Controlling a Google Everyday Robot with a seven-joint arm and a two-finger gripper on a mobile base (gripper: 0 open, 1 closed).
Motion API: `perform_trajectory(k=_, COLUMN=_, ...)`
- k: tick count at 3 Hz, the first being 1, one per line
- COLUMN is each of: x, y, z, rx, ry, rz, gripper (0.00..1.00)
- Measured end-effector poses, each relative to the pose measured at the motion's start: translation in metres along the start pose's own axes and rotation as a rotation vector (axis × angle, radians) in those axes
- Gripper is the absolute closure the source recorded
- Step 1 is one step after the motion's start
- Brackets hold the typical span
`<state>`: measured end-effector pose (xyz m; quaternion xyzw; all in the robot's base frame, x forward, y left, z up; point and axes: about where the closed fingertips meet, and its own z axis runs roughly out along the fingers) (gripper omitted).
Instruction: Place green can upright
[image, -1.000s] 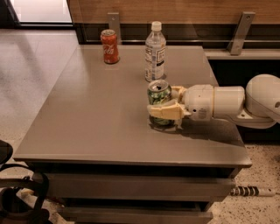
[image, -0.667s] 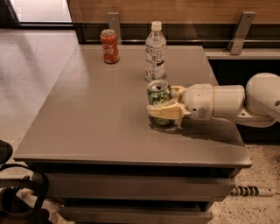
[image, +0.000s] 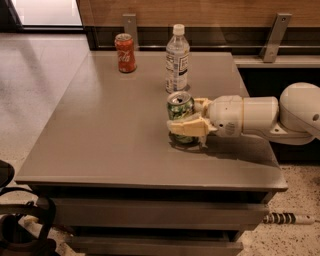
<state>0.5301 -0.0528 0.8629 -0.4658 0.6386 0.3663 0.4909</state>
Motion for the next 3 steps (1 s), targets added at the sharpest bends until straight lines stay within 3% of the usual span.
perform_trajectory(k=2, x=-0.0018, y=0.0027, z=0.0047, rx=-0.010, ry=0.000, rz=-0.003, gripper=0.00)
perform_trajectory(k=3, x=-0.0018, y=0.0027, z=0.0047, rx=-0.010, ry=0.000, rz=-0.003, gripper=0.00)
